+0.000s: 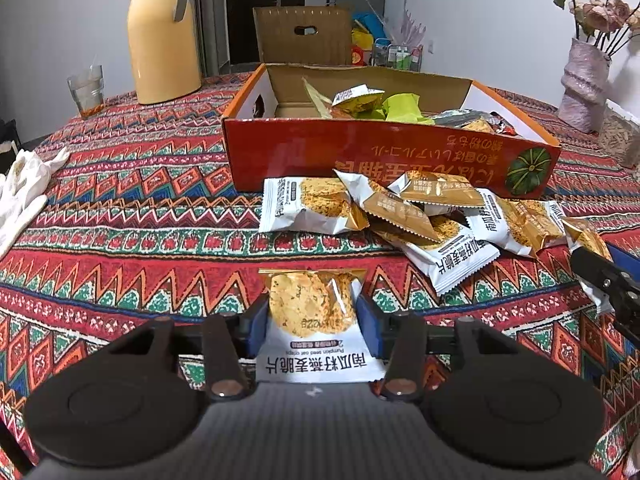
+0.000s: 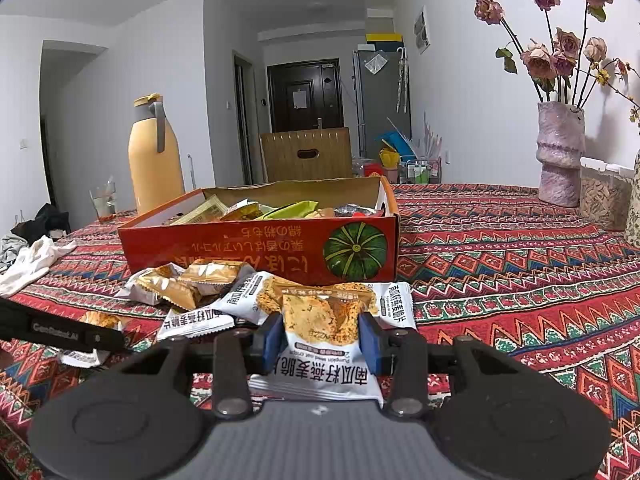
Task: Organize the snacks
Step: 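Grasp another cracker packet with the left tool while the right tool holds its packet, then carry both cracker packets over the box and open both tools to drop them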
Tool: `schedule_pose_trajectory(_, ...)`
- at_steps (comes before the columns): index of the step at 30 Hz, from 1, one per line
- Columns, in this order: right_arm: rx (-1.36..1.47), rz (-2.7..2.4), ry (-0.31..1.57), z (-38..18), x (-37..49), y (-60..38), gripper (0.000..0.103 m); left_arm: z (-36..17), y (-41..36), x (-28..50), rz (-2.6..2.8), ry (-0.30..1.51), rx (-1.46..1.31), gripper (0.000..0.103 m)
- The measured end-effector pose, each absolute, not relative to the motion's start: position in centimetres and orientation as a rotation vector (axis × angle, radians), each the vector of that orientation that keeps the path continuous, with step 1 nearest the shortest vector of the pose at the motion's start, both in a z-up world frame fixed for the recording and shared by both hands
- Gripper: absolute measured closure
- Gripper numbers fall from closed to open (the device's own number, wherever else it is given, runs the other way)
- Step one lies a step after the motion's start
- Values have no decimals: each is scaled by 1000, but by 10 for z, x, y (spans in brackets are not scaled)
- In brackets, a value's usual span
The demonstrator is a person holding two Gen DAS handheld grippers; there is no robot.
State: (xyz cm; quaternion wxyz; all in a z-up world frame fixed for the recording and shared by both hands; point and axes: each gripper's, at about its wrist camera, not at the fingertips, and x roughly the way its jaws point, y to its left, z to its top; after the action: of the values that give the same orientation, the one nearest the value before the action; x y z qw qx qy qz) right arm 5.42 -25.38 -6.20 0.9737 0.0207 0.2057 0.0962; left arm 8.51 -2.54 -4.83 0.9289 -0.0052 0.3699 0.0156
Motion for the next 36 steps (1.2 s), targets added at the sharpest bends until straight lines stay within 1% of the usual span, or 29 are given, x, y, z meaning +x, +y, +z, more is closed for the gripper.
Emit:
schedule_pose_trajectory(6, 32, 188, 405, -61, 53, -252, 63, -41, -21, 80, 12, 723, -15, 57)
schedule_pose_trajectory(7, 30, 187, 406, -61, 53, -251, 63, -39, -21, 78, 9, 715, -14, 59)
schedule_pose_trajectory(20, 0, 205, 364, -41, 50, -241, 63, -17, -17, 78, -31, 647, -24, 59)
schedule_pose_trajectory(28, -22, 198, 307, -19, 63, -234, 63, 13, -15, 90, -33, 569, -36, 59)
schedule_pose_trajectory(36, -38, 193, 261, 6, 97, -227, 63, 42, -18, 119, -37, 497, -53, 59)
